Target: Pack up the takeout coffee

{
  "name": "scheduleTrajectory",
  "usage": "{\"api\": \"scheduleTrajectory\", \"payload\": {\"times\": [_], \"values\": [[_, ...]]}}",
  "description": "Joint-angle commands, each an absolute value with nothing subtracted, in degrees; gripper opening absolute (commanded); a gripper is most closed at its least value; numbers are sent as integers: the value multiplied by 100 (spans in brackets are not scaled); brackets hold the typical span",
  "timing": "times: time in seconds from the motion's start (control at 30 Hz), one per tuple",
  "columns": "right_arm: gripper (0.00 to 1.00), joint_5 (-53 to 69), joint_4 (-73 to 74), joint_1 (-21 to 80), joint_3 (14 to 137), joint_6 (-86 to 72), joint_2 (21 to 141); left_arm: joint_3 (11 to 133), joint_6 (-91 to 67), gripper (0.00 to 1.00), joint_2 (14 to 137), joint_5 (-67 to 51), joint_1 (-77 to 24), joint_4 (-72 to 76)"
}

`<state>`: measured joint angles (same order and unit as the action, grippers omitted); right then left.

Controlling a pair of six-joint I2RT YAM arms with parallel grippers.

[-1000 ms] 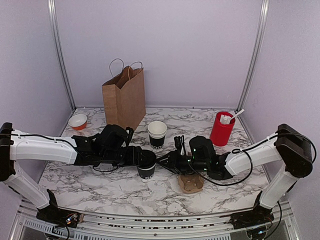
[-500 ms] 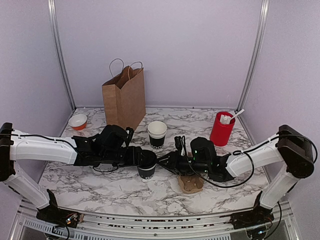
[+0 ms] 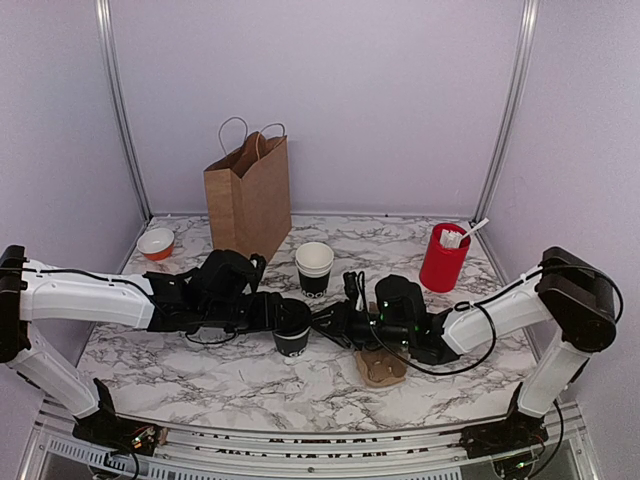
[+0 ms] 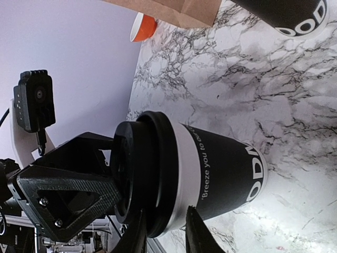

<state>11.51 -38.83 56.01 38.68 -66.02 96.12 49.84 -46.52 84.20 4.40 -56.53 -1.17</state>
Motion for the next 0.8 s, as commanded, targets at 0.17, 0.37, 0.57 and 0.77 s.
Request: {"api": "scheduleTrajectory", "payload": {"times": [0.17,0.37,0.57,0.77], "values": [[16,1259,-3943,5665,4242,-6731,10128,4795,-4824,65,8474,137,-5721,122],[9,1292,-3880,5660,4279,-6774,10298,4738,-4863,65,8490,132,-5722,154],[8,1300,-3491,5657,4470,-6632,10306,4746,-4843,65,8477,203,-5724,100],[15,1256,-2969,5660,4563,-6390,10034,4801,-4752,66,8279,474,-5716,-106]]}}
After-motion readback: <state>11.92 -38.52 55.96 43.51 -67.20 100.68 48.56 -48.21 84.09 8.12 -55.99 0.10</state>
